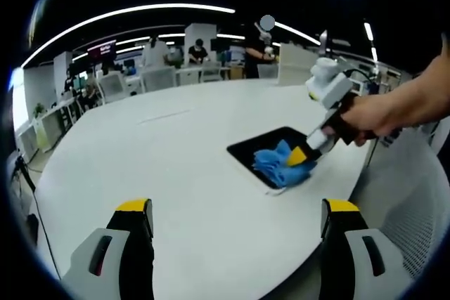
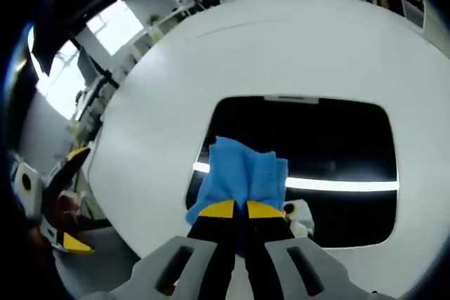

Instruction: Wipe the mirror surface with the cleaning cloth until all visible marks leave the cleaned area.

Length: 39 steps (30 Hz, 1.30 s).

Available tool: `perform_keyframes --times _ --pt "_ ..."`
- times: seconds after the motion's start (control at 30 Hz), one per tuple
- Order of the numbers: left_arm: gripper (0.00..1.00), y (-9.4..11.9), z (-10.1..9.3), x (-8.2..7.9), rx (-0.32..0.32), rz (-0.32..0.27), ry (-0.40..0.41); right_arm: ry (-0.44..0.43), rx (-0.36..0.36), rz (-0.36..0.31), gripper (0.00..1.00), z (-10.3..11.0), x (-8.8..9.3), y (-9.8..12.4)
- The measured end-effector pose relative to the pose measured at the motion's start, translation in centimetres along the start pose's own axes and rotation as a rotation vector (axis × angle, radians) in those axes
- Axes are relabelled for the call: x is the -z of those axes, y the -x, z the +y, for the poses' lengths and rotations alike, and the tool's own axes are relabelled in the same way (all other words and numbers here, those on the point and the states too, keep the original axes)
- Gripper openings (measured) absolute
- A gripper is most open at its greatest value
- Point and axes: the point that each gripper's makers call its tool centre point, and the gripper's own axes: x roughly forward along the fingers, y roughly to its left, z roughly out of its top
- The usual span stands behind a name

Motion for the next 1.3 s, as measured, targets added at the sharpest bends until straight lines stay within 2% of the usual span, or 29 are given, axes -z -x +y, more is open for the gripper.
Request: perform_keyframes --times 0.6,1.07,1.3 --pt "0.99 -0.1 -0.4 0.1 0.015 0.005 -0.005 0.053 -0.023 0.021 0.00 3.1 -0.3 -1.3" --pt "0.99 -0.1 -0.5 0.2 0.020 0.006 -0.008 0.050 -0.028 0.033 0.00 3.0 -0.4 -1.4" --pt "0.99 0.0 -0.4 0.2 0.021 0.004 -0.008 0.058 -0.020 0.031 0.00 2.9 -1.2 -1.8"
